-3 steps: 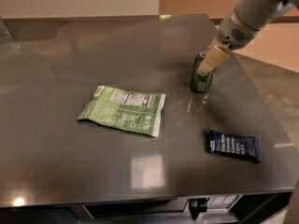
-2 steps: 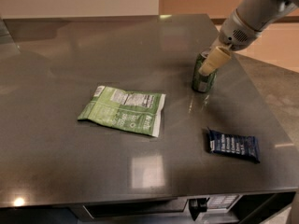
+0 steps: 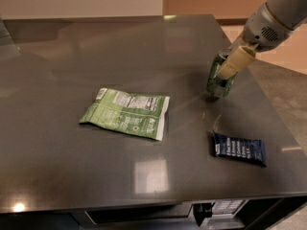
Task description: Move green can near rxbar blueberry
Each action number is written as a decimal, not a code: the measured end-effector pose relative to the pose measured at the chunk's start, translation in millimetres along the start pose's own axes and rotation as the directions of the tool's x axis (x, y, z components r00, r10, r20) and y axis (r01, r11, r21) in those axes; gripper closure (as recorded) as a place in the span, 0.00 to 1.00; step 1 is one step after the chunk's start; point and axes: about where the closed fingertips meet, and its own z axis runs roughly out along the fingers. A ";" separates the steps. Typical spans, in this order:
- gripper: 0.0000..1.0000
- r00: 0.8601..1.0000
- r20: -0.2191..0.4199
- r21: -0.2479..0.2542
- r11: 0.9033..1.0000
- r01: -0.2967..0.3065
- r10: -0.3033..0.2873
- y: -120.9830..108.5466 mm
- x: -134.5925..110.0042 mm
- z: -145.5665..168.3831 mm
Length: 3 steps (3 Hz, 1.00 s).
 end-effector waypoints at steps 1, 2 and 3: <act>1.00 1.000 0.017 0.006 1.000 -0.026 0.026 24.5 10.7 -25.7; 1.00 0.999 0.010 0.019 0.998 -0.052 0.052 47.3 26.4 -37.5; 1.00 0.997 -0.008 0.021 0.997 -0.080 0.080 65.2 46.2 -34.3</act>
Offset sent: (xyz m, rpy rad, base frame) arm -0.1011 -0.0308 0.0166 0.0017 0.0259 -0.0893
